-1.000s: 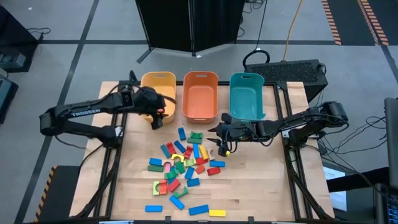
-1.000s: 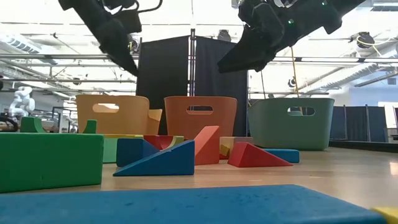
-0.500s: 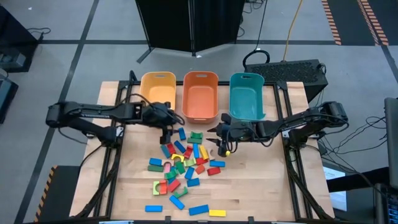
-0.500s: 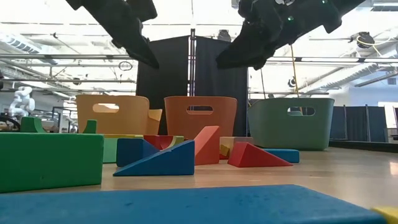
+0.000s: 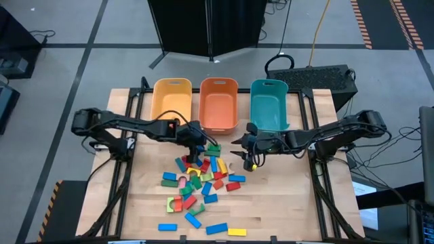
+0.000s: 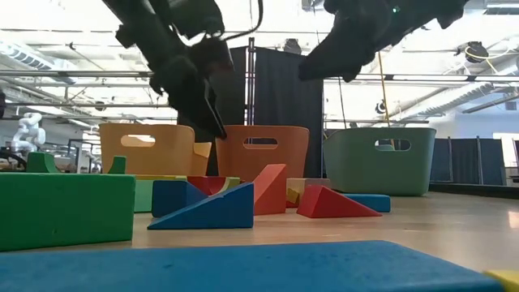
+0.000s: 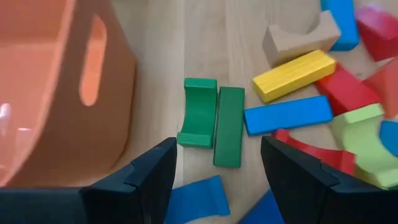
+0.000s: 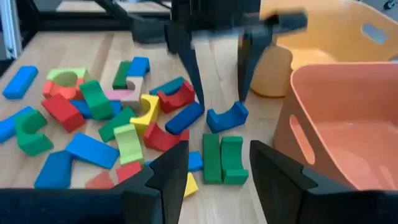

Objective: Sort blocks by size
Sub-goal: Put the green arch block into the yellow bin

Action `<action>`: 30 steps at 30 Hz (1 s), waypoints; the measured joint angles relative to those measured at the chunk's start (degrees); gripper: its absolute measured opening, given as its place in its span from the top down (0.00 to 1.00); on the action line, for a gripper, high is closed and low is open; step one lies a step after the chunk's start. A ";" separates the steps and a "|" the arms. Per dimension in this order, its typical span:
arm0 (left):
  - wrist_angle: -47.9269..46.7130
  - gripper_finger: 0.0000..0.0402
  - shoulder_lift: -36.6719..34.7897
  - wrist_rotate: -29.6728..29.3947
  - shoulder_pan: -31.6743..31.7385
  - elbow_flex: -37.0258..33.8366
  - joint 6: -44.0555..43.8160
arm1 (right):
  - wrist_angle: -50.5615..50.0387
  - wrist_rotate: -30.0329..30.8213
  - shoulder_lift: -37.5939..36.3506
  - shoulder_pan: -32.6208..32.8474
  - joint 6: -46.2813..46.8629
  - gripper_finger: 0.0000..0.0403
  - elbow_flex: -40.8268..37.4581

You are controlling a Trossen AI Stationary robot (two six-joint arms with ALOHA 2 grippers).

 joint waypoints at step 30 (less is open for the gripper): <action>9.42 0.42 13.09 3.36 4.46 0.04 3.48 | -15.58 1.50 -0.49 0.39 4.17 0.60 0.00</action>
